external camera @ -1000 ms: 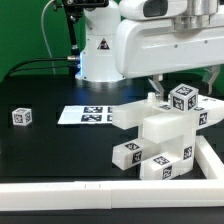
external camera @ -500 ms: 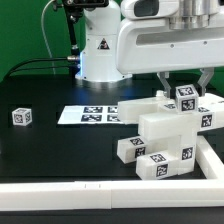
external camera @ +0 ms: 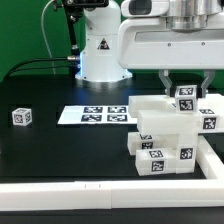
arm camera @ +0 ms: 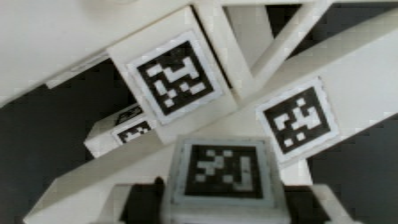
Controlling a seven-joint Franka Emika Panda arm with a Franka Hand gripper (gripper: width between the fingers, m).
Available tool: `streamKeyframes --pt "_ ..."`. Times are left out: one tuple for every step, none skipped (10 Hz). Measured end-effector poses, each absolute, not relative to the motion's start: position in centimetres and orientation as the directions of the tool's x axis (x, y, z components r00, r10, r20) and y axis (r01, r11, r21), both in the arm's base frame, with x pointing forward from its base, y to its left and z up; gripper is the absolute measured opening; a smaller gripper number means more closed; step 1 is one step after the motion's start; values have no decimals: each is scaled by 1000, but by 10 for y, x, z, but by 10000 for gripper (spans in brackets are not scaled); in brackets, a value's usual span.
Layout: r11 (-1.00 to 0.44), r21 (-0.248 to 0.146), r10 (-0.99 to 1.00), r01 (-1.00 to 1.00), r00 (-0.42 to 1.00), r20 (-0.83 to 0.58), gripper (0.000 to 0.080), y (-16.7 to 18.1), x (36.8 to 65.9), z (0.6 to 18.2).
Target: Assemble chair
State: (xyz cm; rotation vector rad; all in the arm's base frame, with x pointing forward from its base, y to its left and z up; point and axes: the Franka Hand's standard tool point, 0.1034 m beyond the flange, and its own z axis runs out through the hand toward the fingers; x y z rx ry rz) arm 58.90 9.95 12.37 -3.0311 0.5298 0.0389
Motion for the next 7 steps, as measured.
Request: streamKeyframes --pt "-939 -59 -338 -340 940 -36 282 100 589 124" --pt "-940 -59 -336 -337 941 -37 376 99 589 123" --pt "-962 -63 -263 -265 964 -32 376 96 590 123" --pt "-969 -72 -236 -238 971 -32 564 91 590 122" --pt "-980 -74 -181 -182 983 -22 623 90 590 121" --pt "-993 -75 -90 -90 996 -7 642 91 590 119" --pt "-996 -72 -46 -46 999 -2 642 93 588 117"
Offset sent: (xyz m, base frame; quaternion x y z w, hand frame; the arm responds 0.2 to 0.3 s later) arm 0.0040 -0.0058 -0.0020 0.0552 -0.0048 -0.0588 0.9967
